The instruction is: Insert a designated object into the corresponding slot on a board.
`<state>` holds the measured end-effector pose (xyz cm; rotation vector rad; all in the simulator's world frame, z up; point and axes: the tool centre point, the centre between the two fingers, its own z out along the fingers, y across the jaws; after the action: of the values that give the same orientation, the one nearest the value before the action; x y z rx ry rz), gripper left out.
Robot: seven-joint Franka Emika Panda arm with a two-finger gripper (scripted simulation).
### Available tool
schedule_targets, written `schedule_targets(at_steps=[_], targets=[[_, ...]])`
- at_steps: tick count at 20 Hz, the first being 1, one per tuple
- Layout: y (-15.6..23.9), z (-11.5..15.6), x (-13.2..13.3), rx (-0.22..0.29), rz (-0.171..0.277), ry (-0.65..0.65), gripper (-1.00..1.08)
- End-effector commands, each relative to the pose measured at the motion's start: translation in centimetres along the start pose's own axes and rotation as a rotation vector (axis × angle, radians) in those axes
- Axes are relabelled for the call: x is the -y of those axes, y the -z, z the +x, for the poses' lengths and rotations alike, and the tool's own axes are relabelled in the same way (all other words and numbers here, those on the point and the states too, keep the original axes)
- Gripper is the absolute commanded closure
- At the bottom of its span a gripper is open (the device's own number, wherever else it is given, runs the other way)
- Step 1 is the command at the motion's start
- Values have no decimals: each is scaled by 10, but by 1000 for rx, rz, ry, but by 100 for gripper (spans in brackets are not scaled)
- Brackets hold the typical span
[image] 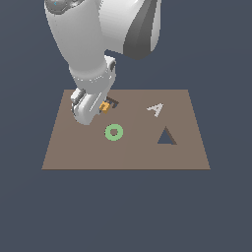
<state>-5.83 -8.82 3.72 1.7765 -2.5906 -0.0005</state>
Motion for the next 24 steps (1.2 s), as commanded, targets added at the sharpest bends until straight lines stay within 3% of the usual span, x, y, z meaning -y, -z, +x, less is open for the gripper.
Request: schedule_targets(at_steps=[1, 10, 23, 24], targets=[[1, -3, -13, 0, 1, -50, 108], [2, -15, -37, 0, 1, -153, 108], [-7, -17, -40, 0, -1, -166, 108], [-7, -17, -40, 0, -1, -166, -92]])
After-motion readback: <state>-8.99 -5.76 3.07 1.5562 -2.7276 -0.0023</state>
